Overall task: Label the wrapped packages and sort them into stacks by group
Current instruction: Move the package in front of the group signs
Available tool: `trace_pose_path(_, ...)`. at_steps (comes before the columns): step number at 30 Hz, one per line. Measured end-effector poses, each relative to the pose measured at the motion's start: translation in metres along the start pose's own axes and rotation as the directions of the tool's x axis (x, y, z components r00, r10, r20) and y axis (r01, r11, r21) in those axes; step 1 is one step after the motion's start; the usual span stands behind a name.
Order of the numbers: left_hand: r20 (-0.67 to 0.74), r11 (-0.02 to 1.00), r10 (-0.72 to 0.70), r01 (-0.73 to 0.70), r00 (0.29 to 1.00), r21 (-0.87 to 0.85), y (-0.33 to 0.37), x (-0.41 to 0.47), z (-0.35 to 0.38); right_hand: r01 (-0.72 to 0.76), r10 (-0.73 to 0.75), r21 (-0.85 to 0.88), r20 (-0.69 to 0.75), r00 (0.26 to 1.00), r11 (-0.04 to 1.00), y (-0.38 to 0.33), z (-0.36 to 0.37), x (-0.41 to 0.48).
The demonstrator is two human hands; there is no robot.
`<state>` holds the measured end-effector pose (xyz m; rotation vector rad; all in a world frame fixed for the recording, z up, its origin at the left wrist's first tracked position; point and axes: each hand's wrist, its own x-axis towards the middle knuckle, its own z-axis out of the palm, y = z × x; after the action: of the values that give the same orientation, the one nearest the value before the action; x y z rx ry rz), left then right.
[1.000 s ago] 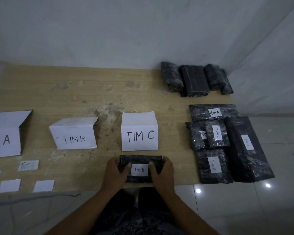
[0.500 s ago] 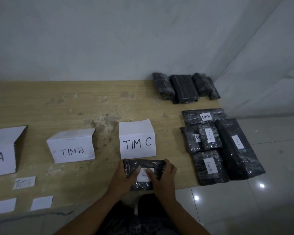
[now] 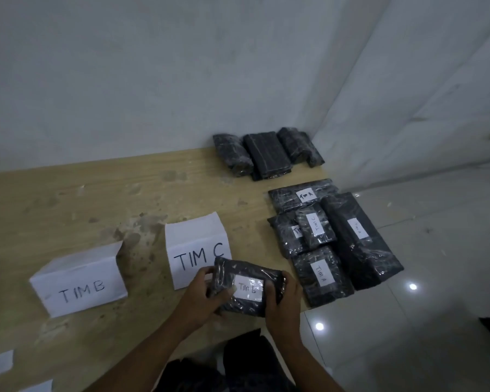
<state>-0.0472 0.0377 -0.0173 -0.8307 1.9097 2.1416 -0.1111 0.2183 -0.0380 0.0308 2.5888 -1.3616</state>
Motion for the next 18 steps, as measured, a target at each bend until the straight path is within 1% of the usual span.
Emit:
trace_pose_path(3, 0.027, 0.999, 0.011, -0.010, 1.000, -0.042, 0.015, 0.016, 0.015, -0.041, 0.043, 0.024, -0.093, 0.995, 0.999, 0.003, -0.013, 0.020)
trace_pose_path(5, -0.004, 0.998, 0.062, -0.062, 0.998, 0.015, 0.026, 0.027, 0.027, -0.081, 0.090, 0.077, -0.120, 0.989, 0.994, 0.005, -0.021, 0.032)
trace_pose_path(7, -0.064, 0.997, 0.077, -0.075, 0.995, 0.031, 0.035, 0.046, 0.042, -0.134, 0.157, 0.177, -0.124, 0.980, 0.975, 0.008, -0.035, 0.046)
trace_pose_path(8, -0.085, 0.998, 0.058, -0.059, 0.995, -0.001, 0.040, 0.056, 0.049, -0.162, 0.193, 0.242, -0.111, 0.975, 0.957, 0.008, -0.043, 0.053)
trace_pose_path(11, -0.104, 0.997, -0.003, -0.005, 0.995, -0.072, 0.060, 0.084, 0.076, -0.209, 0.286, 0.478, -0.091, 0.954, 0.853, 0.012, -0.069, 0.075)
trace_pose_path(12, -0.103, 0.997, -0.005, -0.003, 0.995, -0.078, 0.065, 0.089, 0.080, -0.209, 0.296, 0.519, -0.091, 0.951, 0.829, 0.011, -0.072, 0.079)
trace_pose_path(13, -0.107, 0.998, 0.004, -0.012, 0.994, -0.067, 0.069, 0.094, 0.084, -0.209, 0.311, 0.545, -0.101, 0.945, 0.812, 0.011, -0.074, 0.083)
trace_pose_path(16, -0.115, 0.999, -0.001, 0.006, 0.993, 0.042, 0.083, 0.118, 0.113, -0.203, 0.349, 0.606, -0.133, 0.927, 0.769, 0.021, -0.091, 0.109)
trace_pose_path(18, -0.107, 0.997, -0.006, 0.014, 0.994, 0.072, 0.088, 0.129, 0.129, -0.192, 0.353, 0.617, -0.150, 0.924, 0.763, 0.027, -0.098, 0.123)
